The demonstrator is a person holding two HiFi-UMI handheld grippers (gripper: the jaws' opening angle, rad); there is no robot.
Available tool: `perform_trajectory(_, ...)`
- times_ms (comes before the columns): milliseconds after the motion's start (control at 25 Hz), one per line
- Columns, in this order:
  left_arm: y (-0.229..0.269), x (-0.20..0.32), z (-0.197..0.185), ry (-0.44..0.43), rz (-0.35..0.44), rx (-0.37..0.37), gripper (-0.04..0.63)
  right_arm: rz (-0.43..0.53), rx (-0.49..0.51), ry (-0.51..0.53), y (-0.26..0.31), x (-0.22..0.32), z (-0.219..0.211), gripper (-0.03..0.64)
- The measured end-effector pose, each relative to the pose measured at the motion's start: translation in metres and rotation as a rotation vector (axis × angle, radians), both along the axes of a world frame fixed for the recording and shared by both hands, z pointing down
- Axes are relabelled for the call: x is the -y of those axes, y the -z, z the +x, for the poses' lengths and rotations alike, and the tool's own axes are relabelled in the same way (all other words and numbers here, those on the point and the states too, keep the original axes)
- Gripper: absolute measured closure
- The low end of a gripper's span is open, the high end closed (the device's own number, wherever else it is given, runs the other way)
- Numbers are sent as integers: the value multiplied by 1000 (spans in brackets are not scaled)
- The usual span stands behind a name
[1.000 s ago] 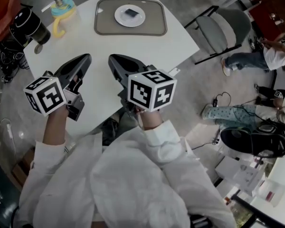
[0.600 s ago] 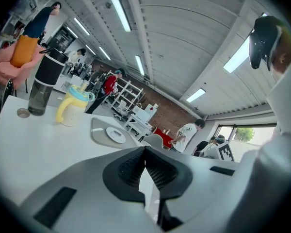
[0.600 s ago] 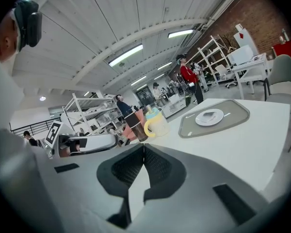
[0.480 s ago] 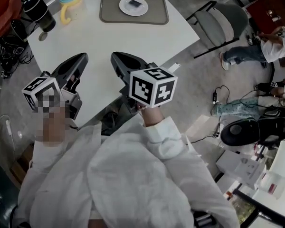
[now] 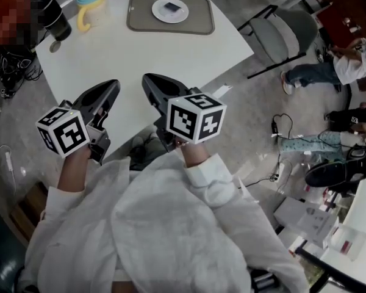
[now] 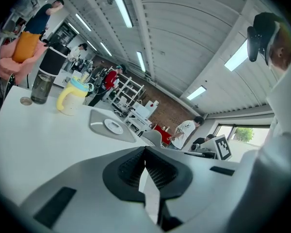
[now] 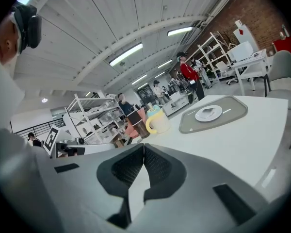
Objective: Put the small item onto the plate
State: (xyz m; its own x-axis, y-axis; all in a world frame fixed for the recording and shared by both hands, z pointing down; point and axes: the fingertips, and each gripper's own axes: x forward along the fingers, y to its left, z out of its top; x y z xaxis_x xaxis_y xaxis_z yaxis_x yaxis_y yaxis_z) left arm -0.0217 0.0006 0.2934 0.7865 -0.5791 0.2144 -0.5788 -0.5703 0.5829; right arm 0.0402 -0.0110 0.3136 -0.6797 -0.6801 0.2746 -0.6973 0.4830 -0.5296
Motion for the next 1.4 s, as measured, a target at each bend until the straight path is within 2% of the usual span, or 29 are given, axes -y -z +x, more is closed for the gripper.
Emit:
perform_trajectory(360,-1,-4,26,4,-17,0,584,43,11,-8,12,-3,19,601)
perform_trajectory(600,0,1,37,20,-28,-11,584,57,11,28,14,-2,15,601)
perform_trajectory(1000,-5,9,42,40,-45,-14,584,81,19,75,16,3,12,601)
perform_trajectory(1400,-3,11,41,58,-48,-18,584,109,-19,105,20,4,10,601)
